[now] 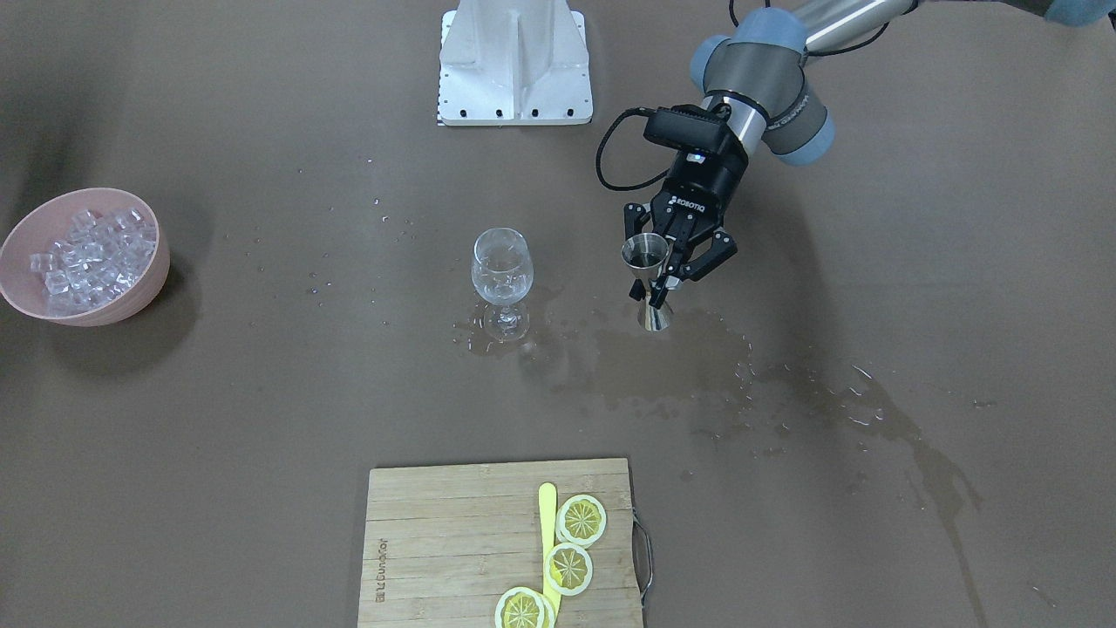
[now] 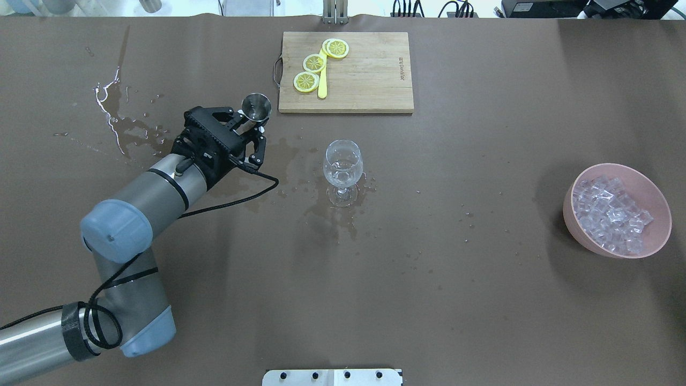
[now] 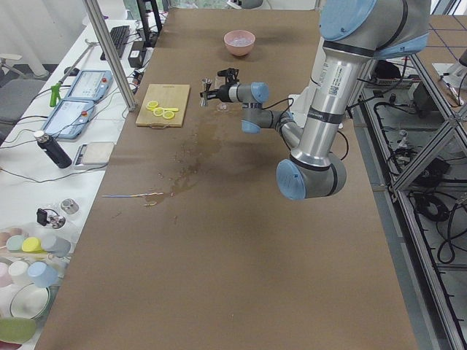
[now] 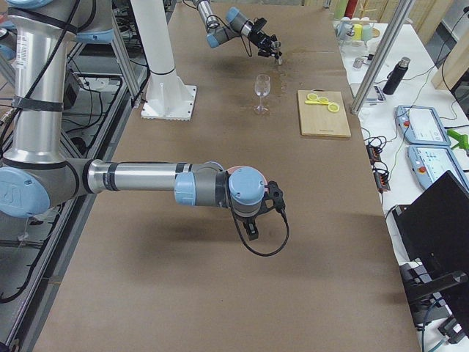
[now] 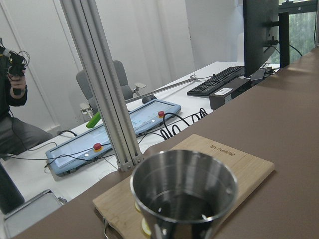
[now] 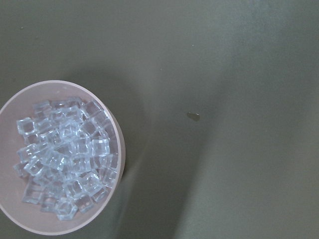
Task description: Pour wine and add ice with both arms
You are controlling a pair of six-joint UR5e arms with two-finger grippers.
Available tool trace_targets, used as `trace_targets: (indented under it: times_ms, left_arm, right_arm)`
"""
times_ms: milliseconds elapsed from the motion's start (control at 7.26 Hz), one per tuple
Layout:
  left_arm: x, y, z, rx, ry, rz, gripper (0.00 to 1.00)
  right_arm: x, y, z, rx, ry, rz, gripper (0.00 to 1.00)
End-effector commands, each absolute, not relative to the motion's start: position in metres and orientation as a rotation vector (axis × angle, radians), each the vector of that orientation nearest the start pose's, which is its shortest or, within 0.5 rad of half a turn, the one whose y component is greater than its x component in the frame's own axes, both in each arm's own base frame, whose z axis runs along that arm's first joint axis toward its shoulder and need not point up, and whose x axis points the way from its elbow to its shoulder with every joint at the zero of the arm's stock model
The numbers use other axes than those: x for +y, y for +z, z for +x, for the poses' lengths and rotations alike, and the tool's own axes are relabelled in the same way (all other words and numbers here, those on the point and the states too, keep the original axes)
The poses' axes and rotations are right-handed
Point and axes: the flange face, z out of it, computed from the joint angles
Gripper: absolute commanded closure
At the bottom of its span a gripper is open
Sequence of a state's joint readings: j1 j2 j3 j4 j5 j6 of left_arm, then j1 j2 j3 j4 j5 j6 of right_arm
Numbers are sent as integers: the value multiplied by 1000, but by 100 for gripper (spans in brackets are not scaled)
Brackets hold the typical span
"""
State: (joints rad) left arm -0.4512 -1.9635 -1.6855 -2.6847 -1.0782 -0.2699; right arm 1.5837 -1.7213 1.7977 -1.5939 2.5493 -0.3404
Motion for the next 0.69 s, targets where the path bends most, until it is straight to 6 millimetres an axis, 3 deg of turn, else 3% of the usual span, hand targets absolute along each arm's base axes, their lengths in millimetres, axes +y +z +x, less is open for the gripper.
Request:
trace_targets:
  times_ms: [0, 138, 551]
  left_arm:
    - [-390, 244, 485, 677, 266, 1442, 100]
    - [-393, 207, 494, 609, 315, 1474, 100]
    - [-389, 192, 503, 536, 402, 1470, 100]
  right_arm:
    - [-433, 577, 41, -963, -310, 215, 0]
    - [-433, 574, 39, -962, -315, 217, 0]
    - [-434, 572, 38, -962, -318, 219, 0]
